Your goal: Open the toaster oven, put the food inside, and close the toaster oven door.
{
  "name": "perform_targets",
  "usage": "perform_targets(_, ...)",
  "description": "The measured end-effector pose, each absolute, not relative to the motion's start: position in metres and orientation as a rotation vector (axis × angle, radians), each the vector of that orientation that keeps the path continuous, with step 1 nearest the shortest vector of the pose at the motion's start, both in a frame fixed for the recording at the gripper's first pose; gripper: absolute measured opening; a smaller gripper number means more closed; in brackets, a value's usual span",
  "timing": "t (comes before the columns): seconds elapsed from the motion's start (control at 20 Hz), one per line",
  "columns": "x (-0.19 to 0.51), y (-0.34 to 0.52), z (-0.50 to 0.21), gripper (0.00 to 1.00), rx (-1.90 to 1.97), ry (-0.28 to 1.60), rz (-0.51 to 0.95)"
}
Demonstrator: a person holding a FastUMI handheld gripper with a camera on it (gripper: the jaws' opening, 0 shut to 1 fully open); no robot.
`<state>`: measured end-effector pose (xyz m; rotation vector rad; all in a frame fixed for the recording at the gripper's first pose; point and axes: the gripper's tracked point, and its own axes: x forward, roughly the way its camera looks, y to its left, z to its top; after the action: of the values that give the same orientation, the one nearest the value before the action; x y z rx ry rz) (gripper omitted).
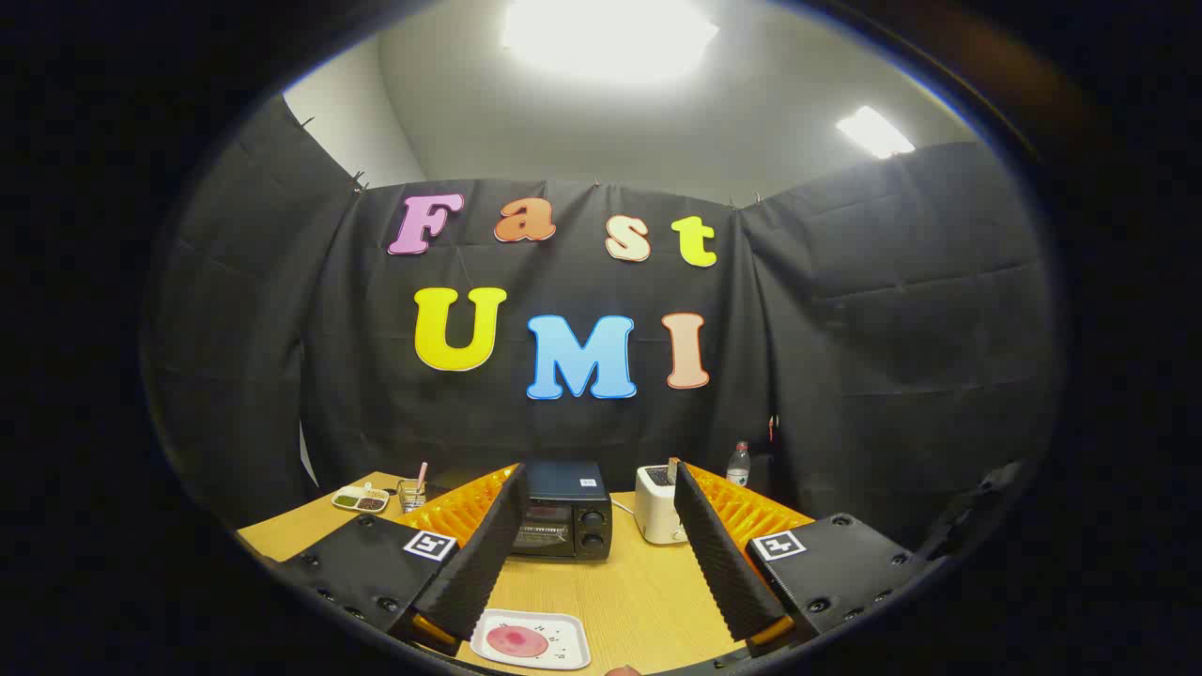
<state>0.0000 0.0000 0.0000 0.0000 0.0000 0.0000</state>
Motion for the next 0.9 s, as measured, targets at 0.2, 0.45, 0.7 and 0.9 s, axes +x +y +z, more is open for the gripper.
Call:
perform_targets(0.2, -0.005, -0.001, 0.005, 0.98, -0.017, -0.020, 0.004)
perform_targets(0.45, -0.007, -0.004, 0.007, 0.98, 0.006, -0.017, 0.004)
perform_targets(0.7, -0.010, -0.008, 0.014, 0.98, 0.026, -0.026, -0.002)
perform_targets(0.9, -0.010, -0.006, 0.016, 0.98, 0.013, -0.035, 0.005)
